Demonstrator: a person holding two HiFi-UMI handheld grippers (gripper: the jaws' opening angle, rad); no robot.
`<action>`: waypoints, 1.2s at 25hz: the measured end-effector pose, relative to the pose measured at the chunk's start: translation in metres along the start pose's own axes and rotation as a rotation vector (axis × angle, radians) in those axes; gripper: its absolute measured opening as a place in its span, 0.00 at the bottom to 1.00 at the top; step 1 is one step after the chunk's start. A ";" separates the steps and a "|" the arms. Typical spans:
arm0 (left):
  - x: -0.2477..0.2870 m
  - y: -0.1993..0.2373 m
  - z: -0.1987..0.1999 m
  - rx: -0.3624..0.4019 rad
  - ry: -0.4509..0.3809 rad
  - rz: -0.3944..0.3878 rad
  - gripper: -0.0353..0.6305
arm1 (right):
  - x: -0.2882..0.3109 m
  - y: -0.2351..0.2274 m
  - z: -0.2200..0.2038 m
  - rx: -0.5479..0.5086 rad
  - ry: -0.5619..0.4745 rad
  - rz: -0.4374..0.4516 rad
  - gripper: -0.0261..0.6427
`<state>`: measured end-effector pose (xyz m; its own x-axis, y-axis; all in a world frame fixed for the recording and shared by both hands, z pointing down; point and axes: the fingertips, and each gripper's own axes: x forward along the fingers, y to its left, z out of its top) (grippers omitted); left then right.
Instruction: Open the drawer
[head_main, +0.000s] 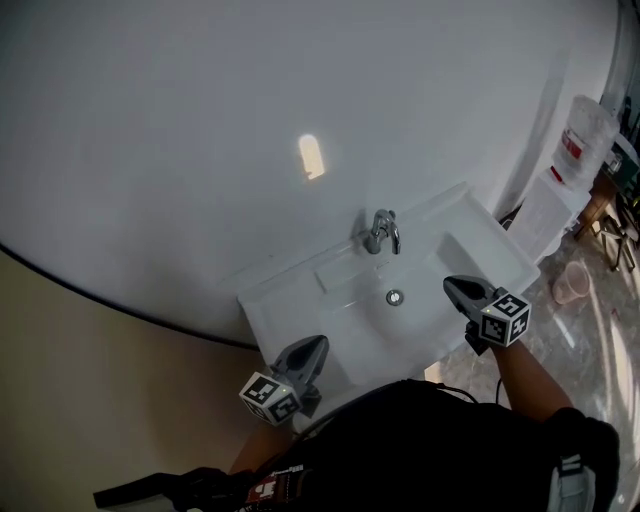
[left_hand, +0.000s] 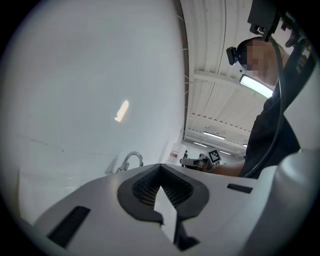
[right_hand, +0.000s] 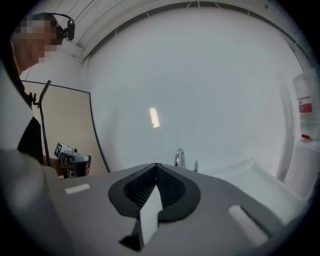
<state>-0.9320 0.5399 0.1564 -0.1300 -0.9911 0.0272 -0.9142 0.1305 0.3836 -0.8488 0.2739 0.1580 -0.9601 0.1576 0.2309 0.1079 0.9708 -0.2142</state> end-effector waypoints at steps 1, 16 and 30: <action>0.005 0.001 -0.004 -0.001 0.007 -0.021 0.04 | -0.005 -0.003 -0.003 0.009 -0.001 -0.024 0.04; 0.108 -0.096 -0.029 0.037 0.094 -0.175 0.04 | -0.131 -0.088 -0.022 0.093 -0.087 -0.176 0.04; 0.304 -0.242 -0.144 -0.041 0.291 -0.271 0.04 | -0.273 -0.250 -0.100 0.175 -0.072 -0.268 0.04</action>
<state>-0.6952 0.2031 0.2043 0.2338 -0.9558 0.1781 -0.8835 -0.1324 0.4494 -0.5881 0.0065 0.2436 -0.9647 -0.1189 0.2349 -0.1915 0.9291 -0.3165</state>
